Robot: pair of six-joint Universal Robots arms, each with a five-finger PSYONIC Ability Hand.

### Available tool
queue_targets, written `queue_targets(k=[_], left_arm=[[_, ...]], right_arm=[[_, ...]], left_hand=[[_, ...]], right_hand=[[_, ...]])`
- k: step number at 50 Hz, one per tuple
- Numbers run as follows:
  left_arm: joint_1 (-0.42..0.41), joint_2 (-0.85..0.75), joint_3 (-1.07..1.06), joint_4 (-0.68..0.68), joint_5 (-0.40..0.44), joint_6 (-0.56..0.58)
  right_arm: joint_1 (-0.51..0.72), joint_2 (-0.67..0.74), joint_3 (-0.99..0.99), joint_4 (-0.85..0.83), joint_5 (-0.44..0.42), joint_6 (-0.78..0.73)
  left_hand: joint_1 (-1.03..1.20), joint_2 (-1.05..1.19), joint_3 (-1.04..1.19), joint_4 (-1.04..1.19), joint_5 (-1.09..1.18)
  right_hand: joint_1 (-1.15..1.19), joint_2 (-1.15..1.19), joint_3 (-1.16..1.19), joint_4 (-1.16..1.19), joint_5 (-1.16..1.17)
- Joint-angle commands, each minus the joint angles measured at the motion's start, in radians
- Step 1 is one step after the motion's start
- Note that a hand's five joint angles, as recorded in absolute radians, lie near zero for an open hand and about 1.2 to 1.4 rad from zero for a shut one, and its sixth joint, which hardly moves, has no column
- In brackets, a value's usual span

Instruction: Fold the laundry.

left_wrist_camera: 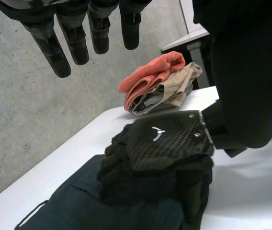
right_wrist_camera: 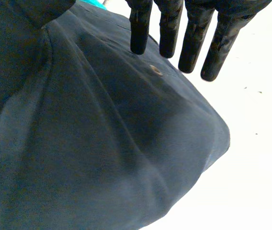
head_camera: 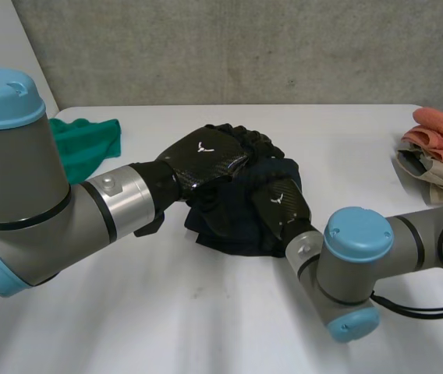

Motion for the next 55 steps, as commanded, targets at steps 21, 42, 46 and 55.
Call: queue_targets(k=[21, 42, 46, 55], left_arm=[[0.037, 0.029, 0.000, 0.006, -0.009, -0.002], [0.075, 0.064, -0.001, 0.006, -0.006, -0.076], [0.072, 0.064, -0.001, 0.007, -0.006, -0.076], [0.063, 0.064, -0.006, 0.007, -0.006, -0.076]], right_arm=[[-0.152, -0.019, -0.242, 0.063, -0.124, -0.011], [-0.612, -0.129, -0.653, 0.052, -0.421, 0.157], [-0.741, -0.119, -0.662, -0.003, -0.510, 0.276], [-0.940, 0.004, -0.552, -0.271, -0.746, 0.527]], left_hand=[[-0.001, -0.004, -0.010, -0.003, -0.021], [-0.004, -0.007, -0.013, -0.006, -0.024], [-0.007, -0.010, -0.016, -0.009, -0.027], [-0.004, -0.007, -0.013, -0.006, -0.024]], right_hand=[[1.171, 1.131, 1.127, 1.128, 1.118], [1.171, 1.131, 1.127, 1.128, 1.118], [1.171, 1.131, 1.127, 1.128, 1.118], [1.171, 1.131, 1.127, 1.128, 1.118]])
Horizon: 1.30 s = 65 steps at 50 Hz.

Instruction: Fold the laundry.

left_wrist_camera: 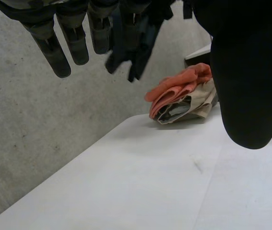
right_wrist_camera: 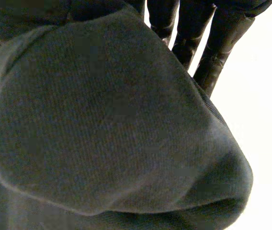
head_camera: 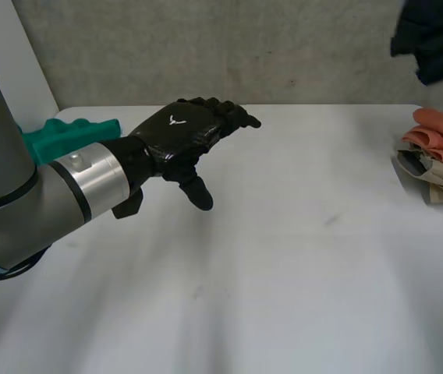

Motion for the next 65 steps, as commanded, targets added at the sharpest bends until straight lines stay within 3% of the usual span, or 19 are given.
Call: queue_targets(k=[1, 11, 19, 26, 27, 28, 29, 38, 48, 56, 59, 61, 65], left_arm=[[-0.008, -0.002, -0.004, 0.000, 0.000, 0.001], [-0.014, -0.014, -0.016, 0.014, -0.003, 0.001], [-0.023, -0.014, -0.022, 0.014, -0.003, 0.001], [-0.023, -0.016, -0.030, 0.022, -0.003, 0.001], [-0.023, -0.016, -0.030, 0.022, -0.003, 0.001], [-0.023, -0.016, -0.030, 0.022, -0.003, 0.001], [-0.023, -0.016, -0.030, 0.022, -0.003, 0.001], [-0.023, -0.014, -0.029, 0.022, -0.003, 0.001], [-0.023, -0.014, -0.030, 0.022, -0.003, 0.001], [-0.024, 0.001, -0.026, 0.022, -0.003, -0.008], [-0.021, 0.015, -0.016, 0.022, -0.003, -0.023], [-0.014, 0.024, -0.013, 0.023, -0.003, -0.033], [-0.002, 0.037, 0.004, 0.054, -0.026, -0.048]], right_arm=[[-0.161, 0.109, 0.110, -0.207, -0.183, 0.188], [-0.359, 0.262, 0.210, -0.266, -0.384, 0.187], [-0.393, 0.279, 0.237, -0.267, -0.427, 0.185], [-0.374, 0.291, 0.243, -0.256, -0.413, 0.180], [-0.362, 0.281, 0.248, -0.250, -0.408, 0.182], [-0.356, 0.273, 0.253, -0.247, -0.402, 0.182], [-0.351, 0.264, 0.257, -0.240, -0.392, 0.183], [-0.351, 0.052, 0.326, -0.028, -0.189, 0.187], [-0.397, -0.032, 0.380, 0.110, -0.168, 0.177], [-0.570, -0.072, 0.412, 0.285, -0.105, 0.095], [-0.647, -0.072, 0.360, 0.348, 0.007, 0.001], [-0.681, -0.078, 0.285, 0.374, 0.142, -0.085], [-0.654, -0.092, 0.219, 0.377, 0.291, -0.212]], left_hand=[[-0.004, -0.007, -0.013, -0.006, -0.024], [-0.001, -0.004, -0.010, -0.003, -0.021], [-0.001, -0.004, -0.010, -0.003, -0.021], [-0.001, -0.004, -0.010, -0.003, -0.021], [-0.001, -0.004, -0.010, -0.003, -0.021], [-0.001, -0.004, -0.010, -0.003, -0.021], [-0.001, -0.004, -0.010, -0.003, -0.021], [-0.004, -0.007, -0.013, -0.006, -0.024], [-0.004, -0.007, -0.013, -0.006, -0.024], [-0.007, -0.010, -0.016, -0.009, -0.027], [-0.007, -0.010, -0.016, -0.009, -0.027], [-0.007, -0.010, -0.016, -0.009, -0.027], [-0.007, -0.010, -0.016, -0.009, -0.027]], right_hand=[[0.443, 0.226, 0.233, 0.204, 0.284], [0.443, 0.226, 0.233, 0.204, 0.284], [0.443, 0.226, 0.233, 0.204, 0.284], [0.443, 0.226, 0.233, 0.204, 0.284], [-0.279, -0.497, -0.489, -0.519, -0.439], [-0.659, -0.876, -0.869, -0.898, -0.818], [-0.778, -0.996, -0.988, -1.018, -0.938], [-0.778, -0.996, -0.988, -1.018, -0.938], [-0.778, -0.996, -0.988, -1.018, -0.938], [-0.778, -0.996, -0.988, -1.018, -0.938], [-0.778, -0.996, -0.988, -1.018, -0.938], [-0.778, -0.996, -0.988, -1.018, -0.938], [-0.778, -0.996, -0.988, -1.018, -0.938]])
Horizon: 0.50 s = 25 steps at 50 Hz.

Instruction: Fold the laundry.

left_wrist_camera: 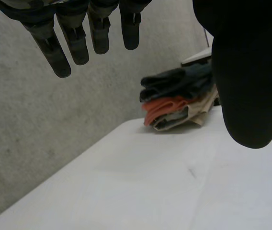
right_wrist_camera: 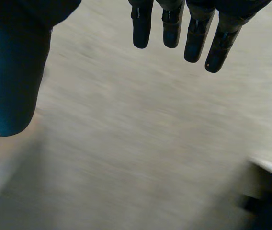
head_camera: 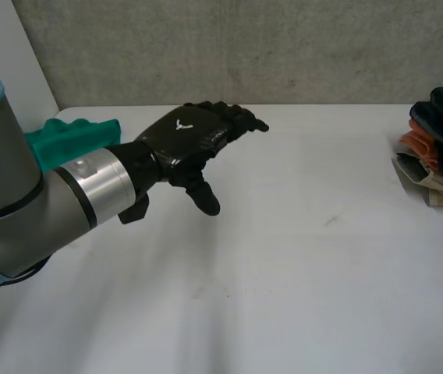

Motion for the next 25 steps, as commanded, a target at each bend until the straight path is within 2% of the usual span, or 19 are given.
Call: queue_targets(k=[1, 6, 9, 13, 18, 21, 25], left_arm=[[0.032, 0.027, 0.036, 0.046, -0.052, -0.038], [0.083, 0.028, 0.071, 0.102, -0.181, -0.062], [0.126, 0.027, 0.089, 0.141, -0.262, -0.069], [0.192, 0.008, 0.099, 0.184, -0.313, -0.059], [0.267, -0.071, 0.112, 0.232, -0.314, -0.050], [0.340, -0.152, 0.140, 0.247, -0.313, -0.029], [0.440, -0.272, 0.183, 0.250, -0.308, 0.049]], right_arm=[[-0.014, -0.027, -0.153, 0.051, 0.317, -0.250], [0.191, -0.181, -0.138, -0.010, 0.328, -0.204], [0.314, -0.287, -0.059, -0.082, 0.325, -0.163], [0.510, -0.415, 0.095, -0.186, 0.321, -0.135], [0.849, -0.444, 0.317, -0.332, 0.272, -0.161], [0.977, -0.435, 0.432, -0.360, 0.247, -0.201], [1.015, -0.410, 0.536, -0.358, 0.248, -0.280]], left_hand=[[-0.007, -0.010, -0.016, -0.009, -0.027], [-0.010, -0.013, -0.019, -0.012, -0.030], [-0.010, -0.013, -0.019, -0.012, -0.030], [-0.010, -0.013, -0.019, -0.012, -0.030], [-0.010, -0.013, -0.019, -0.012, -0.030], [-0.010, -0.013, -0.019, -0.012, -0.030], [-0.010, -0.013, -0.019, -0.012, -0.030]], right_hand=[[-0.028, -0.049, -0.042, -0.065, -0.059], [-0.028, -0.049, -0.042, -0.065, -0.059], [-0.028, -0.049, -0.042, -0.065, -0.059], [-0.028, -0.049, -0.042, -0.065, -0.059], [-0.028, -0.049, -0.042, -0.065, -0.059], [-0.028, -0.049, -0.042, -0.065, -0.059], [-0.028, -0.049, -0.042, -0.065, -0.059]])
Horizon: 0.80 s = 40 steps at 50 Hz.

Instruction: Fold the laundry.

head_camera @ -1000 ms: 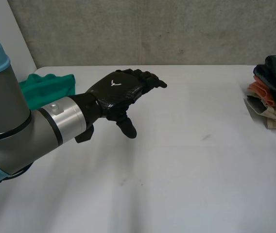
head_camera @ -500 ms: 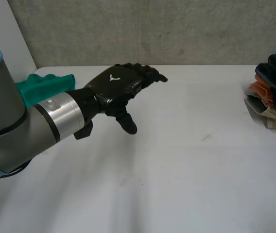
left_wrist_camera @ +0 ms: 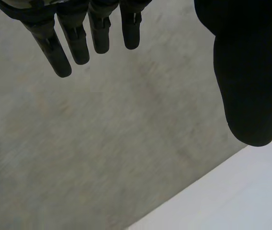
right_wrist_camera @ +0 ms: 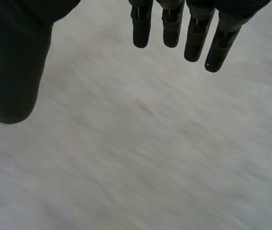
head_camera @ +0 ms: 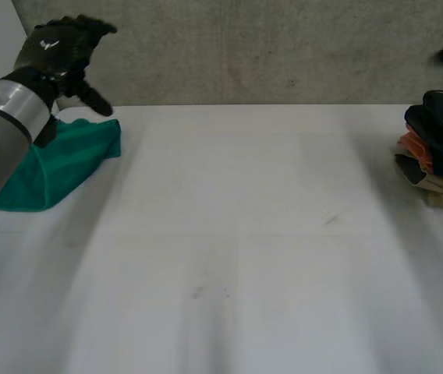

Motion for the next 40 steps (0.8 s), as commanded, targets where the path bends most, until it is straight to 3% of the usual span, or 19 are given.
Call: queue_targets(k=[1, 10, 22, 31, 35, 40], left_arm=[[0.173, -0.222, 0.075, 0.018, 0.012, 0.126], [0.253, -0.521, 0.247, 0.005, 0.023, 0.460], [0.282, -0.734, 0.440, 0.008, 0.083, 0.471], [0.281, -0.753, 0.454, 0.007, 0.095, 0.471], [0.277, -0.757, 0.454, 0.002, 0.114, 0.470], [0.268, -0.739, 0.437, 0.001, 0.104, 0.468]], right_arm=[[0.175, 0.051, 0.233, -0.031, -0.024, -0.131], [0.184, 0.135, 0.332, -0.008, -0.021, -0.208], [0.181, 0.137, 0.345, 0.067, -0.017, -0.208], [0.181, 0.137, 0.349, 0.067, -0.017, -0.208], [0.181, 0.137, 0.350, 0.069, -0.021, -0.208], [0.181, 0.137, 0.350, 0.075, -0.021, -0.209]], left_hand=[[-0.010, -0.013, -0.019, -0.012, -0.030], [-0.007, -0.010, -0.016, -0.009, -0.027], [0.166, 0.163, 0.157, 0.164, 0.146], [0.782, 0.779, 0.773, 0.780, 0.763], [1.193, 1.190, 1.183, 1.191, 1.173], [1.194, 1.191, 1.184, 1.192, 1.174]], right_hand=[[-0.028, -0.048, -0.038, -0.065, -0.059], [-0.028, -0.048, -0.038, -0.065, -0.059], [-0.028, -0.048, -0.038, -0.065, -0.059], [-0.028, -0.048, -0.038, -0.065, -0.059], [-0.028, -0.048, -0.038, -0.065, -0.059], [-0.028, -0.048, -0.038, -0.065, -0.059]])
